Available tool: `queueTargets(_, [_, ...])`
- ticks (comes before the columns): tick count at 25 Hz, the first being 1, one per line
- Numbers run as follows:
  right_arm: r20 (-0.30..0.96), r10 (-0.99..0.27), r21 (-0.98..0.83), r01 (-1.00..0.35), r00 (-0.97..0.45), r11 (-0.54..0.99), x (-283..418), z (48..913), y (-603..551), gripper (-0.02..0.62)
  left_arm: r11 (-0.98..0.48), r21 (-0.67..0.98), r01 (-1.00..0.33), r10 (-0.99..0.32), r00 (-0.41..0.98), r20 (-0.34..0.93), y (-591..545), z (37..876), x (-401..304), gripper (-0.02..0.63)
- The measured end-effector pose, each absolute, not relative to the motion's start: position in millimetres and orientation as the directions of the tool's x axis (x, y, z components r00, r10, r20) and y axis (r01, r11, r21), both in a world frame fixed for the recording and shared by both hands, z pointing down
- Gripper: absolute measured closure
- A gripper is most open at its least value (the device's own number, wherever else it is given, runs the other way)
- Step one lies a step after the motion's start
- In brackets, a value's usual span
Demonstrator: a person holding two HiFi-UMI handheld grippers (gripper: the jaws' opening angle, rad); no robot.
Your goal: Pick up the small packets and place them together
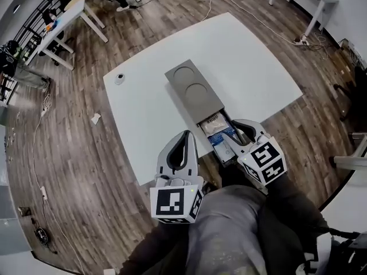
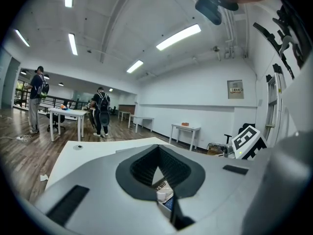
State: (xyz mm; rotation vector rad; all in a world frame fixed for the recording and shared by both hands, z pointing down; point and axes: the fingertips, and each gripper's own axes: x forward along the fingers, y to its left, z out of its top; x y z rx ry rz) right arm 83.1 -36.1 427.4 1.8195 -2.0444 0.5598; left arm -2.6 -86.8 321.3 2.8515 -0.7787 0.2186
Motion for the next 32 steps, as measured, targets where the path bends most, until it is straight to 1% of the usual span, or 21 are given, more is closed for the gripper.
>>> queueTargets(4, [0.559, -0.817, -0.035, -0.988, -0.142, 0.147, 90, 447, -53, 0.442, -0.826, 0.15, -0.544, -0.505, 0.831, 0.233, -106, 336, 7, 0.612])
queueTargets(8, [0.649, -0.741, 0.047, -0.963, -0.172, 0.265, 85, 474, -63, 0.419, -0.802, 0.173, -0.571, -0.514, 0.809, 0.286, -119, 354, 17, 0.612])
queueTargets(13, [0.732, -0.649, 0.099, -0.91, -0.207, 0.403, 71, 502, -78, 0.396, -0.786, 0.191, -0.589, -0.514, 0.793, 0.328, -135, 371, 27, 0.612])
queueTargets(18, [0.787, -0.568, 0.074, -0.878, -0.239, 0.472, 71, 509, -74, 0.393, -0.755, 0.205, -0.623, -0.535, 0.765, 0.358, -146, 382, 26, 0.612])
queueTargets(19, [0.797, -0.552, 0.069, -0.871, -0.245, 0.486, 69, 511, -73, 0.381, -0.751, 0.207, -0.627, -0.537, 0.763, 0.361, -148, 385, 26, 0.612])
queueTargets(20, [0.807, -0.538, 0.077, -0.862, -0.241, 0.501, 67, 514, -73, 0.364, -0.749, 0.21, -0.629, -0.537, 0.761, 0.364, -151, 388, 24, 0.612])
queueTargets(24, [0.834, -0.52, 0.151, -0.831, -0.183, 0.535, 64, 520, -74, 0.364, -0.742, 0.218, -0.634, -0.54, 0.758, 0.367, -155, 388, 22, 0.612])
queueTargets(25, [0.837, -0.519, 0.164, -0.827, -0.172, 0.538, 65, 521, -74, 0.367, -0.742, 0.216, -0.635, -0.543, 0.758, 0.362, -155, 387, 22, 0.612])
queueTargets(26, [0.838, -0.52, 0.175, -0.823, -0.163, 0.541, 66, 521, -75, 0.384, -0.741, 0.214, -0.636, -0.547, 0.757, 0.358, -154, 387, 21, 0.612])
queueTargets(27, [0.837, -0.524, 0.188, -0.819, -0.155, 0.542, 67, 521, -75, 0.408, -0.74, 0.211, -0.638, -0.55, 0.756, 0.356, -154, 386, 20, 0.612])
queueTargets(28, [0.834, -0.531, 0.2, -0.815, -0.149, 0.543, 67, 521, -76, 0.449, -0.739, 0.208, -0.64, -0.553, 0.754, 0.355, -154, 386, 18, 0.612])
queueTargets(32, [0.818, -0.56, 0.23, -0.816, -0.133, 0.531, 64, 518, -76, 0.507, -0.739, 0.196, -0.645, -0.562, 0.75, 0.349, -150, 381, 10, 0.612])
